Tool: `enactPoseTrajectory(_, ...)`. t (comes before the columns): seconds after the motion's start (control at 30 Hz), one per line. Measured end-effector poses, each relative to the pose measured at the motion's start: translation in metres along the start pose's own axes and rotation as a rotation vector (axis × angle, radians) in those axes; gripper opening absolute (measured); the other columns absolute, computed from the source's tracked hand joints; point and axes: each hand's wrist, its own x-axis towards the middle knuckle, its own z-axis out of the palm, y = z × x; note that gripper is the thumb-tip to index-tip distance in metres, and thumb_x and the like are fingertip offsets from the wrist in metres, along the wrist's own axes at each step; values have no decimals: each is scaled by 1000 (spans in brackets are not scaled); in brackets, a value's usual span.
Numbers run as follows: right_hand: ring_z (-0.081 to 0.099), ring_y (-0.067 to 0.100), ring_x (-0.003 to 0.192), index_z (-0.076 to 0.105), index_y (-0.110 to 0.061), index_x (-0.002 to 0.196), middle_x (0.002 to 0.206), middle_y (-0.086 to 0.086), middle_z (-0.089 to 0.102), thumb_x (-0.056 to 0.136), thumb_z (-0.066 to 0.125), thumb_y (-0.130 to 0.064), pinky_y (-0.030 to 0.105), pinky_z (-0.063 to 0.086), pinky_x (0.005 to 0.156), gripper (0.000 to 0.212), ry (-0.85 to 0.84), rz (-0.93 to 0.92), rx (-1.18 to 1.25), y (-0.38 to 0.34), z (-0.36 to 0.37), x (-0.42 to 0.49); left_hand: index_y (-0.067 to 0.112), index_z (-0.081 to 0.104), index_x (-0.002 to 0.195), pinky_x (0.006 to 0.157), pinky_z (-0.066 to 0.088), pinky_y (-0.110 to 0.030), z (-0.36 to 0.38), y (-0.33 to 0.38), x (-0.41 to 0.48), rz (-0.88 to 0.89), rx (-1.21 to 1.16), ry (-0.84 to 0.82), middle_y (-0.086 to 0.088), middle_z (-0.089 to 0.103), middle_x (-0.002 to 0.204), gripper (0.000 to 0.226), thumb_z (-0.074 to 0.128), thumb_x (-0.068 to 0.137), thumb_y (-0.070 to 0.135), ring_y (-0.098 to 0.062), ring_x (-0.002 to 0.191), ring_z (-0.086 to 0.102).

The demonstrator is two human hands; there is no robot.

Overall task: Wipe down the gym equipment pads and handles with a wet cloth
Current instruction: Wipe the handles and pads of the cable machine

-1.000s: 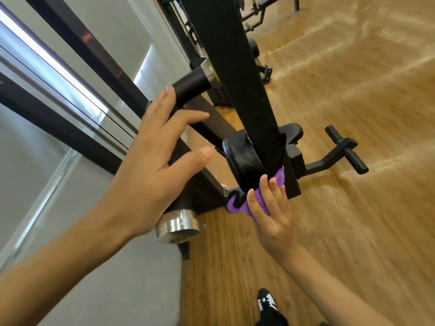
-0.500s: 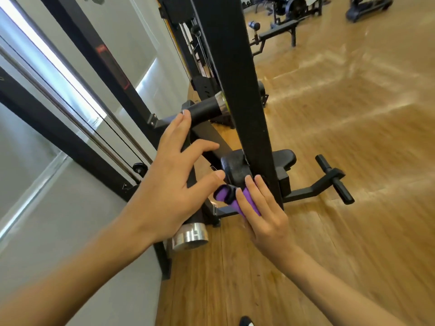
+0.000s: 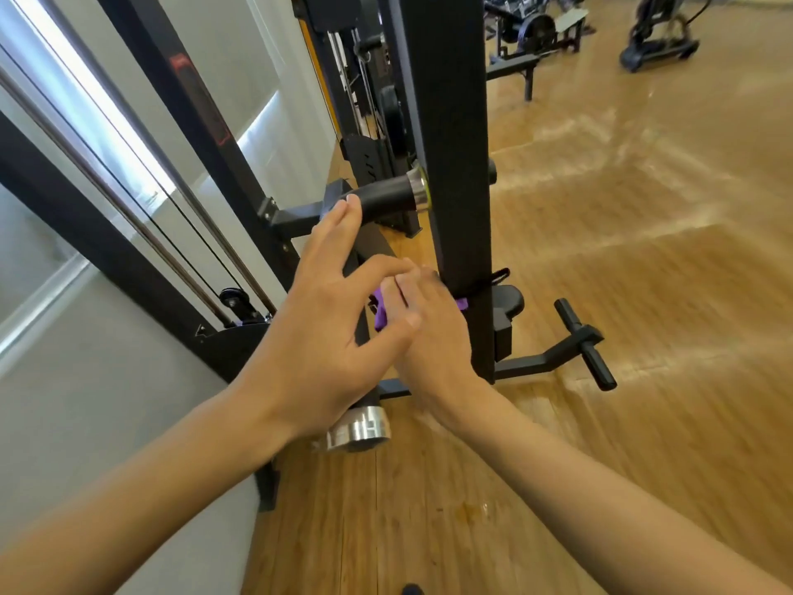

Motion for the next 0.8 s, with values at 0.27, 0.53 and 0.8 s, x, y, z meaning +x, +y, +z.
enactPoseTrajectory(0.27,37,27,147,56,-15,143,150,10,50,102,59,-22,42,20,126,42,-68,-57,-114,-5,-6,-33,38,62,134,123,-6,-24,-7,-5,-4,29,0,-39,10,2,174,53,44,89,62,3,156,-15)
enactPoseTrajectory(0.53,36,26,147,58,-13,136,153,10,46,103,58,-27,43,42,116,37,-160,162,-26,-16,-6,8,38,57,142,120,-12,-19,-7,-1,1,9,43,-57,12,-4,173,67,40,85,68,2,155,-19)
enactPoseTrajectory(0.8,52,31,135,61,-3,133,136,14,61,99,64,-14,40,36,117,36,-154,132,53,-16,-24,-10,47,57,132,120,-10,-21,-7,0,-2,8,-7,-48,10,0,174,56,41,83,69,1,156,-17)
